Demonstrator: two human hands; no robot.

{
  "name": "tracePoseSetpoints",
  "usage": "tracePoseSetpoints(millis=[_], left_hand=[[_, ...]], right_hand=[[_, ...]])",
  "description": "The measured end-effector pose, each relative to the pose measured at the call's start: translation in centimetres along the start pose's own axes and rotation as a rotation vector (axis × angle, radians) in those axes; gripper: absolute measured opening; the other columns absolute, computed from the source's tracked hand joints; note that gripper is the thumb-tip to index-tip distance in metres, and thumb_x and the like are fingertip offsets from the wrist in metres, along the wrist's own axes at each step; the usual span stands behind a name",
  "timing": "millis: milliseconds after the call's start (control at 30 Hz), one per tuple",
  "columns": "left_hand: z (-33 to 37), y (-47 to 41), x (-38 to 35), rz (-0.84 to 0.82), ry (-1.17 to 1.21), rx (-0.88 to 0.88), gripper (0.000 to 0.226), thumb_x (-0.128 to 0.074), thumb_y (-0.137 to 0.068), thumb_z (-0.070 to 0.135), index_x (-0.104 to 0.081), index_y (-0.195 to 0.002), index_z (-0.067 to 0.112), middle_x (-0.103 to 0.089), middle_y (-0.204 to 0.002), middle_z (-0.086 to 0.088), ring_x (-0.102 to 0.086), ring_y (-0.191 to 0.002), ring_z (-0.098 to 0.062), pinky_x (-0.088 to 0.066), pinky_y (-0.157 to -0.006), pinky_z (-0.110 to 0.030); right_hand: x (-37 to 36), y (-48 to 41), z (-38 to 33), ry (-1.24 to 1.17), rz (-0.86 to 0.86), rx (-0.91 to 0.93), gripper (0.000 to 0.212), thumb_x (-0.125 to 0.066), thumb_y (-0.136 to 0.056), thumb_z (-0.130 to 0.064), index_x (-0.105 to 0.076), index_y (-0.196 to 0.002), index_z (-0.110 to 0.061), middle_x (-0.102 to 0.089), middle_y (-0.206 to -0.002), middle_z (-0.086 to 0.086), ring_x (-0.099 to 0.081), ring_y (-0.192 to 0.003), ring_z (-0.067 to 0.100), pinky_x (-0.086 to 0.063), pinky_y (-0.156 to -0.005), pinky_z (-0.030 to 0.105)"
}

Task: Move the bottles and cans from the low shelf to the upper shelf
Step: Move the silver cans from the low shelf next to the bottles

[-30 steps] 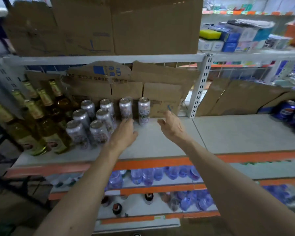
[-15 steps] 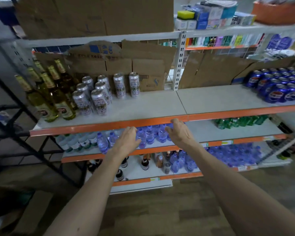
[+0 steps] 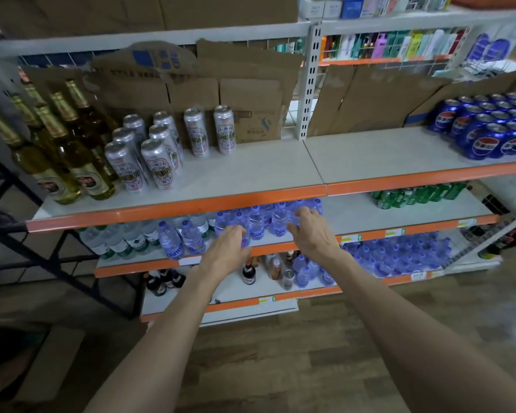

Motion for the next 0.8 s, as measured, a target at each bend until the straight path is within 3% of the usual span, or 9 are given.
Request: tracePoseSetpoints(millis=[200,333,400,467,600,800], left_hand=[[-0.7,-6.2,-7.1,-0.068,0.057,-0.089,0.045,-0.056,-0.097,0.024,-0.046,-0.139,0.012,-0.047,-0.143,-0.005,-0.046,-0.132,-0.020,-0.039,-0.104,-0.033],[-4.1,-12.8,-20.0,-0.103,0.083,-0.151,0.027,-0.055,-0.089,0.021,-0.057,-0.116,0.013,-0.061,-0.120,-0.010,-0.060,-0.112,-0.030,-0.049,-0.090,-0.042],[-7.4,-16.0,-27.2,-0.098,0.103,-0.138,0.019,-0.055,-0.088,0.020,-0.057,-0.106,0.014,-0.064,-0.109,-0.013,-0.063,-0.101,-0.034,-0.052,-0.081,-0.043],[-10.6,-18.5,-34.0,-0.090,0.128,-0.142,0.015,-0.053,-0.094,0.020,-0.059,-0.105,0.013,-0.063,-0.109,-0.013,-0.062,-0.101,-0.033,-0.050,-0.081,-0.042],[-17.5,-24.1,-46.5,-0.045,0.136,-0.131,0.029,-0.053,-0.096,0.016,-0.054,-0.125,0.009,-0.060,-0.124,-0.014,-0.058,-0.114,-0.031,-0.048,-0.091,-0.041],[-24.4,-30.7,-59.5,0.106,0.135,-0.142,0.043,-0.060,-0.092,0.016,-0.050,-0.133,0.013,-0.053,-0.136,-0.012,-0.051,-0.124,-0.031,-0.043,-0.100,-0.040]], right_hand=[[-7.0,-4.6,4.3,0.072,-0.043,-0.045,0.030,-0.048,-0.097,-0.027,-0.051,-0.117,-0.004,-0.057,-0.120,0.020,-0.052,-0.111,0.036,-0.041,-0.084,0.041],[-19.0,-9.0,12.5,0.042,-0.039,-0.083,0.021,-0.050,-0.094,-0.023,-0.055,-0.101,-0.004,-0.063,-0.105,0.023,-0.058,-0.100,0.039,-0.037,-0.070,0.037],[-26.0,-10.4,17.7,0.016,-0.043,-0.104,0.023,-0.050,-0.093,-0.021,-0.056,-0.105,-0.002,-0.064,-0.108,0.025,-0.060,-0.103,0.041,-0.041,-0.072,0.038],[-32.5,-11.9,22.7,0.000,-0.016,-0.110,0.025,-0.048,-0.096,-0.022,-0.055,-0.111,-0.003,-0.065,-0.110,0.025,-0.059,-0.105,0.043,-0.042,-0.075,0.041],[-44.6,-15.4,31.6,-0.029,0.099,-0.078,0.030,-0.043,-0.100,-0.028,-0.052,-0.115,-0.003,-0.064,-0.108,0.026,-0.058,-0.101,0.045,-0.037,-0.070,0.043],[-57.9,-18.4,41.6,-0.022,0.201,-0.074,0.039,-0.049,-0.097,-0.029,-0.045,-0.130,-0.009,-0.057,-0.123,0.019,-0.053,-0.113,0.038,-0.042,-0.084,0.042]])
Point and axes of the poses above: each hand's wrist, its own y-axis away from the middle knuckle, its own x-axis out of the back of the hand, z = x × y, the point moved 10 cm from there along -y, towards the middle knuckle
